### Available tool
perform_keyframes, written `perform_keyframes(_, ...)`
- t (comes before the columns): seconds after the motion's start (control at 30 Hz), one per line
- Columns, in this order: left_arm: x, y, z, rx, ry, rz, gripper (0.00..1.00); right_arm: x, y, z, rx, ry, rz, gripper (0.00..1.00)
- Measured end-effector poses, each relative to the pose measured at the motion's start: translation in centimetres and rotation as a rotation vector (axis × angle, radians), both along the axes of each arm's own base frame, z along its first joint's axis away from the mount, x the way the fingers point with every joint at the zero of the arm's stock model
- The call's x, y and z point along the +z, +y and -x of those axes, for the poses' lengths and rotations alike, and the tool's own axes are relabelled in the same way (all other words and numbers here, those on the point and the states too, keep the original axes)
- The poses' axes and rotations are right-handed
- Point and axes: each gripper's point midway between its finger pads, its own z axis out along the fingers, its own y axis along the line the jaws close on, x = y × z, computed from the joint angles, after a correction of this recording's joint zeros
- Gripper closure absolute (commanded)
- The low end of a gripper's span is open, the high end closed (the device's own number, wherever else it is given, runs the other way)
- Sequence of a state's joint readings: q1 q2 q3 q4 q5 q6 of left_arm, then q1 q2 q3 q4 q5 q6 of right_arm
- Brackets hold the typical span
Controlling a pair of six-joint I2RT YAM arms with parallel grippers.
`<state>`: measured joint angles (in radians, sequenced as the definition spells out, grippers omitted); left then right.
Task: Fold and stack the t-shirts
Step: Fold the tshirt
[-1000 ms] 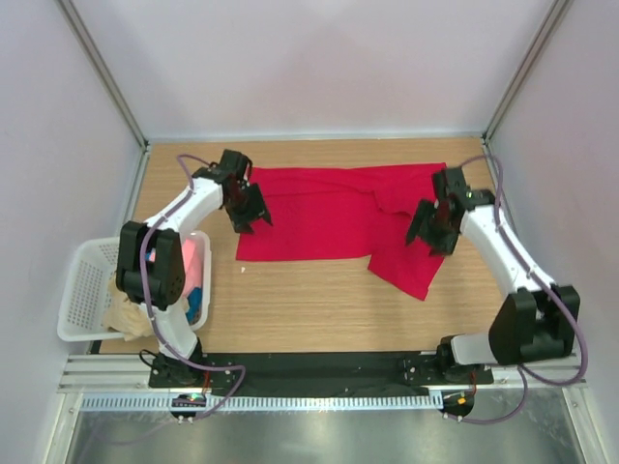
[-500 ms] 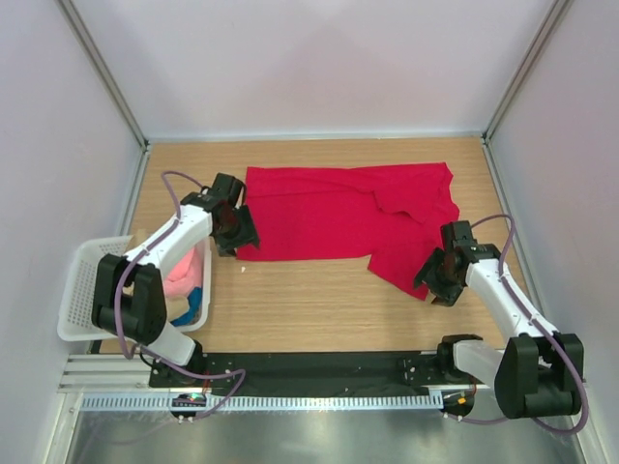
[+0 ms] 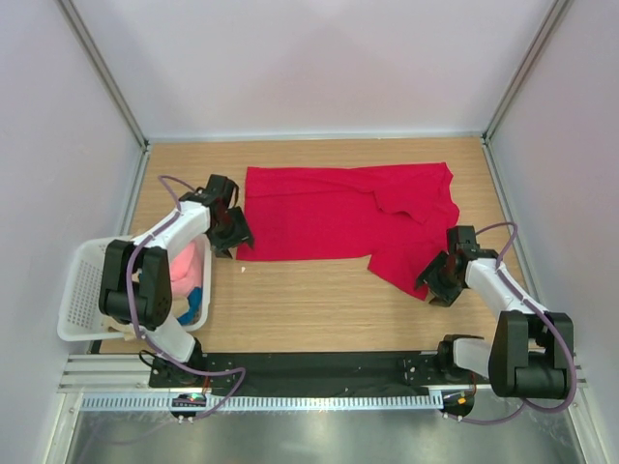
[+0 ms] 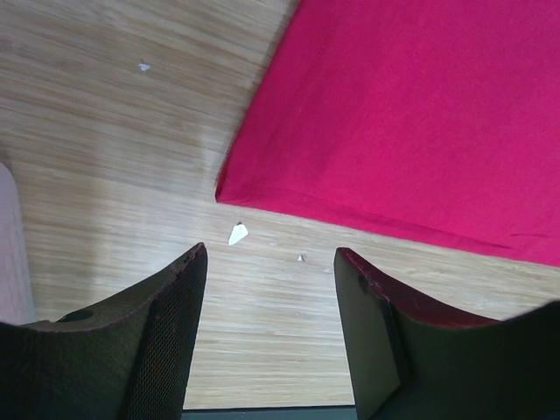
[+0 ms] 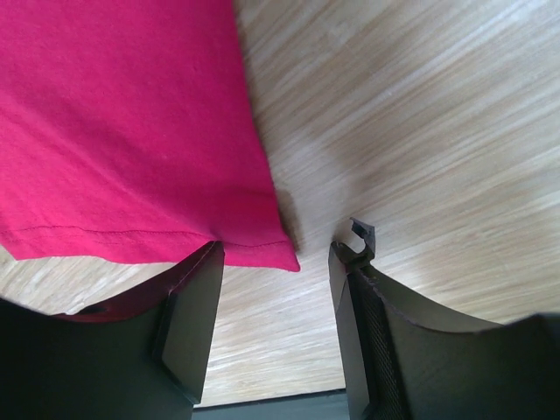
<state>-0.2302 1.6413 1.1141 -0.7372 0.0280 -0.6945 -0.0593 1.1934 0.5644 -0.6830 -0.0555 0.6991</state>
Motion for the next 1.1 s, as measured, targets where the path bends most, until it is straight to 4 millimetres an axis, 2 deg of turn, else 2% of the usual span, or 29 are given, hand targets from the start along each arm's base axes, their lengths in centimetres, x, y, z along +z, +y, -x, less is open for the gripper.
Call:
perform_keyframes(0.17, -0.5, 0.9, -0.4, 0.020, 0.011, 0.004, 0.38, 0.2, -0.1, -0.6, 0.007, -0.024, 0.005, 0.41)
perform_keyframes(0.4, -0.7, 0.7, -1.1, 0.010, 0.000, 0.019, 0.39, 1.3, -1.0, -2.6, 0.008, -0.052, 0.016, 0.41)
perform_keyframes(0.63, -3.3, 1.1, -1.1, 0.023, 0.063, -0.006, 0.44, 1.8, -1.5, -3.6, 0.027, -0.062, 0.028, 0.41)
perform_keyframes(0.93, -4.1, 1.9, -1.0, 0.044, 0.084, -0.038, 0.55, 2.1, -2.3, -4.3, 0.029, -0.065, 0.038, 0.41)
perform_keyframes(1.1, -4.2, 1.7, -1.4, 0.044, 0.095, -0.030, 0.70, 2.0, -3.3, -4.9, 0.009, -0.053, 0.045, 0.40)
